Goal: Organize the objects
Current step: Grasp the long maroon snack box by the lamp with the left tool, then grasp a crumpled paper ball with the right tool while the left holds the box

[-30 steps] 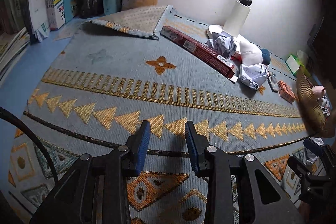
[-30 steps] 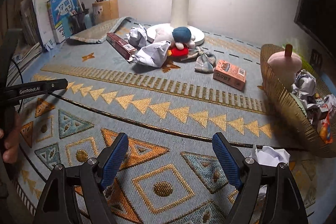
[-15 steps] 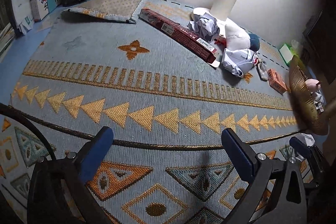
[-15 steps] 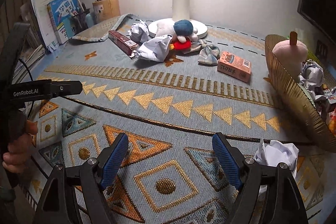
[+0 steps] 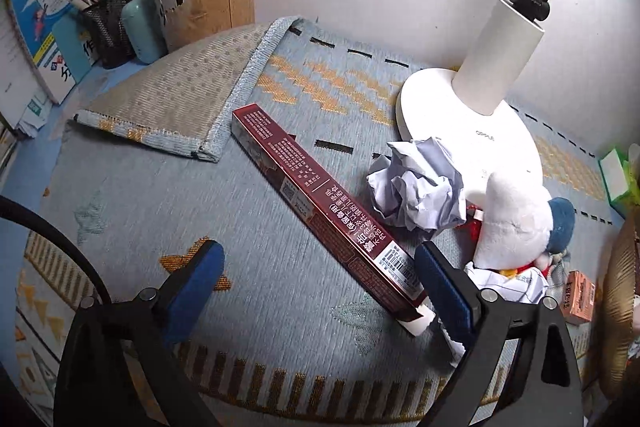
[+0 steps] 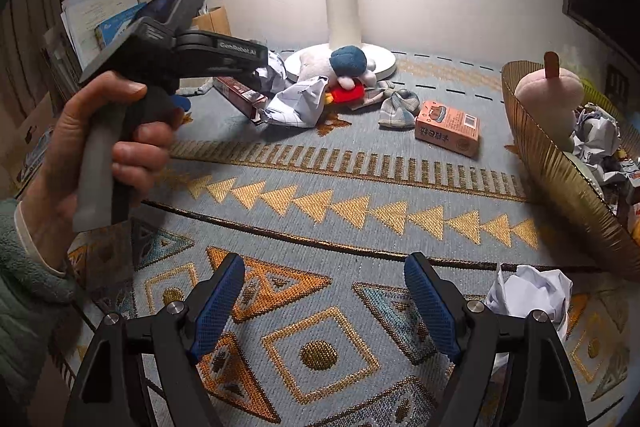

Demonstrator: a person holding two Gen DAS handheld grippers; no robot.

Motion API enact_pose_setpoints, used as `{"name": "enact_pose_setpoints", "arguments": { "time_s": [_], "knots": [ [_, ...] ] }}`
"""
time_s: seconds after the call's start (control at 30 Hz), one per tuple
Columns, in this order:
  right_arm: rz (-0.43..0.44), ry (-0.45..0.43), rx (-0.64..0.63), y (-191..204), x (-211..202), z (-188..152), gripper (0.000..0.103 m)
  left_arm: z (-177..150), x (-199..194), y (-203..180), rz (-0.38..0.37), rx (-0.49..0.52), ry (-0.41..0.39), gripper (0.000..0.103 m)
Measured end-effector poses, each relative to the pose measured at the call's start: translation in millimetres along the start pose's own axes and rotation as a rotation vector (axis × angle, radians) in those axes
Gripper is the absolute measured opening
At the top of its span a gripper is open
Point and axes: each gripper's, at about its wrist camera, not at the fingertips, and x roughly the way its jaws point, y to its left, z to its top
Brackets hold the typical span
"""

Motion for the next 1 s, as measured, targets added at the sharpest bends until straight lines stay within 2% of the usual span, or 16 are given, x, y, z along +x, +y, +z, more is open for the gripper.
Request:
{"name": "enact_pose_setpoints", "arguments": {
  "time_s": [0.03, 0.13, 0.17, 0.2, 0.3, 0.4, 0.57, 0.67, 0.77, 0.87, 1.0],
  "knots": [
    [0.008, 0.001, 0.005, -1.0, 0.1, 0.1, 0.081, -0.2, 3.2, -2.7, 0.014, 0.003, -0.004, 0.09],
    [0.027, 0.009, 0.02, -4.4, 1.3, 0.6, 0.081, -3.8, 6.2, -8.1, 0.05, 0.034, -0.034, 0.073],
    [0.032, 0.009, 0.025, -5.5, 1.3, 0.6, 0.081, -6.2, 3.4, -9.2, 0.041, 0.059, -0.052, 0.061],
    [0.035, 0.008, 0.03, -6.5, 1.4, 0.8, 0.081, -8.9, -0.2, -9.2, 0.014, 0.086, -0.059, 0.043],
    [0.035, 0.003, 0.043, -9.0, -0.2, 1.0, 0.081, -20.6, -12.1, -1.6, -0.048, 0.14, -0.041, 0.024],
    [0.033, 0.002, 0.048, -10.4, -0.7, 1.0, 0.081, -43.5, -28.3, 15.4, -0.116, 0.201, -0.028, 0.019],
    [0.026, 0.008, 0.044, -10.5, -0.3, 1.4, 0.081, -82.6, -56.1, 40.6, -0.251, 0.325, 0.017, 0.019],
    [0.021, 0.012, 0.04, -9.7, 0.0, 1.9, 0.081, -99.3, -66.0, 39.8, -0.322, 0.377, 0.02, 0.021],
    [0.02, 0.013, 0.04, -9.4, -0.6, 2.6, 0.081, -91.1, -63.3, 38.1, -0.343, 0.331, 0.023, 0.032],
    [0.018, 0.017, 0.038, -9.0, 0.0, 3.5, 0.081, -67.5, -47.9, 36.8, -0.372, 0.225, 0.048, 0.033],
    [0.019, 0.019, 0.032, -8.6, 0.6, 3.8, 0.081, -53.6, -35.4, 25.3, -0.33, 0.201, 0.016, 0.033]
  ]
}}
